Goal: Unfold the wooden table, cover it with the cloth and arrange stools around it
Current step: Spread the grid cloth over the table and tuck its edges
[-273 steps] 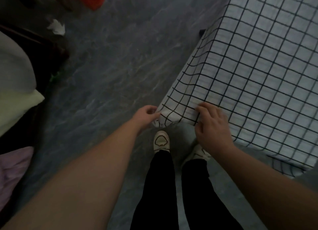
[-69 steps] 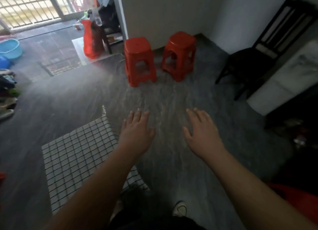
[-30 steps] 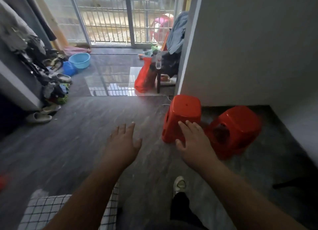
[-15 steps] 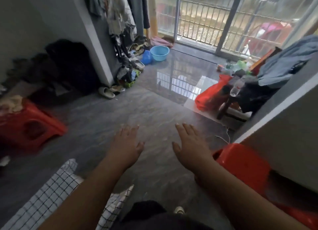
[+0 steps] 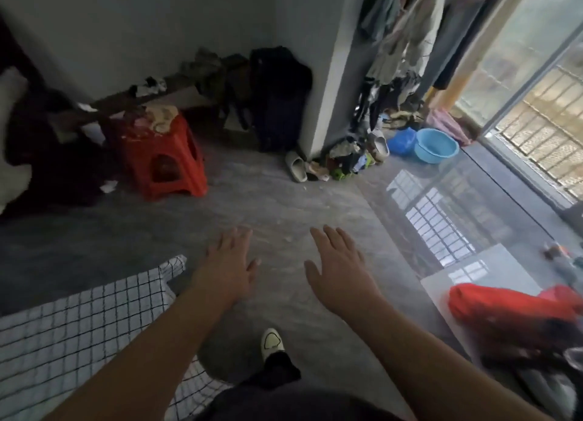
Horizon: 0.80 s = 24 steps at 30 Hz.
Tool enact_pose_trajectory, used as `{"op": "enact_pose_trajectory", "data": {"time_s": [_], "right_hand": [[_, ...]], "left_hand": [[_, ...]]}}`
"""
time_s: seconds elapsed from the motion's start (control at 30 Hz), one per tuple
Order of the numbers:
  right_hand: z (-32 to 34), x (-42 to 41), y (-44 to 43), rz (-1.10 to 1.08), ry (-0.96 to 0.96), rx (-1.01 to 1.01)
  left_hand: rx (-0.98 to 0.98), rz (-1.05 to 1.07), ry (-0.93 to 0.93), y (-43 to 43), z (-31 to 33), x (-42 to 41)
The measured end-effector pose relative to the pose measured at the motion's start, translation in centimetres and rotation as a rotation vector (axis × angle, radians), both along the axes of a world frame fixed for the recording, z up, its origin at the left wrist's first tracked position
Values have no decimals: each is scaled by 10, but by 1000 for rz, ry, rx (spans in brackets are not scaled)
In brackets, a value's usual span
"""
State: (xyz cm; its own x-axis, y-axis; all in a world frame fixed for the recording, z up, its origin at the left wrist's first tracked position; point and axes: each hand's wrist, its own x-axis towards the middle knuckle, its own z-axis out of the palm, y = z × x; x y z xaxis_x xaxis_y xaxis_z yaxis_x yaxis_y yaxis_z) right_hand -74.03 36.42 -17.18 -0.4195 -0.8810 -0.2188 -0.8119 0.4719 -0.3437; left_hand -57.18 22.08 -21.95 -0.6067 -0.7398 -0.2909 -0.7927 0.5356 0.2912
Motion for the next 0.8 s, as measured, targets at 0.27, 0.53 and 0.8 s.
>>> {"op": "enact_pose_trajectory", "data": {"time_s": [0.27,0.53,0.8], "right_hand": [[-8,2,-167,420,-16,40],[-53,26,-304,828,-31,107],[-103,40,-427,1276,30,119]], "left_hand": [[-14,411,-32,-75,-9,56],[54,840,-54,-112,-44,81],[134,1265,-26,-157,-80,67]]}}
